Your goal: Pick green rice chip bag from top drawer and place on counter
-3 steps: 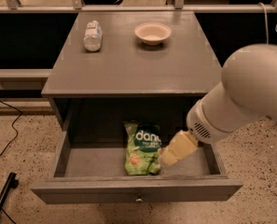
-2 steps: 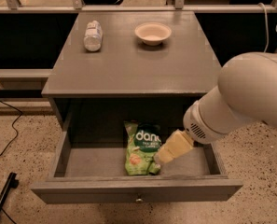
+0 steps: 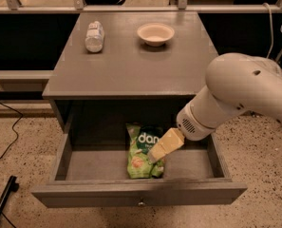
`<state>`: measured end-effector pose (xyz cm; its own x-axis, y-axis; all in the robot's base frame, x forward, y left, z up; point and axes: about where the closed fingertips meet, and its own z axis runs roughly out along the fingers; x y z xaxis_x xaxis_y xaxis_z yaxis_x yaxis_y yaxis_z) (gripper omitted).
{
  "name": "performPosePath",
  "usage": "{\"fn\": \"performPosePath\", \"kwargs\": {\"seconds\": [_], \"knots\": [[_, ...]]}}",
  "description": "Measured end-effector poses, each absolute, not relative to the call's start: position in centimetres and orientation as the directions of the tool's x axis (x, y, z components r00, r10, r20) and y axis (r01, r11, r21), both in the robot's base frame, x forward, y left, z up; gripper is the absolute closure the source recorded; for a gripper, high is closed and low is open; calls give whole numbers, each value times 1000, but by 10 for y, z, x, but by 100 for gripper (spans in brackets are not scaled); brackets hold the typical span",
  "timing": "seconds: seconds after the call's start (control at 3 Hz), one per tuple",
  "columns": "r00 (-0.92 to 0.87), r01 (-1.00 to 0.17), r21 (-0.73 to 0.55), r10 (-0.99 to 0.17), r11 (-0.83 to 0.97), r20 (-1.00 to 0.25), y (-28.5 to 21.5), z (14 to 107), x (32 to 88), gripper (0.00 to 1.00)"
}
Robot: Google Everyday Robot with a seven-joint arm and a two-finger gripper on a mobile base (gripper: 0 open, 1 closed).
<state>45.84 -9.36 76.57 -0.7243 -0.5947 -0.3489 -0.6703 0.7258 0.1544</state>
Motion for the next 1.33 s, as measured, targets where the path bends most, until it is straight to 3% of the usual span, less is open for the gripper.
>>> {"fn": "performPosePath", "kwargs": {"seconds": [0.67, 1.33], "knots": [[-844, -524, 296, -437, 799, -311, -75, 686, 480, 0], [-888, -445, 323, -367, 835, -276, -53, 658, 490, 0]]}}
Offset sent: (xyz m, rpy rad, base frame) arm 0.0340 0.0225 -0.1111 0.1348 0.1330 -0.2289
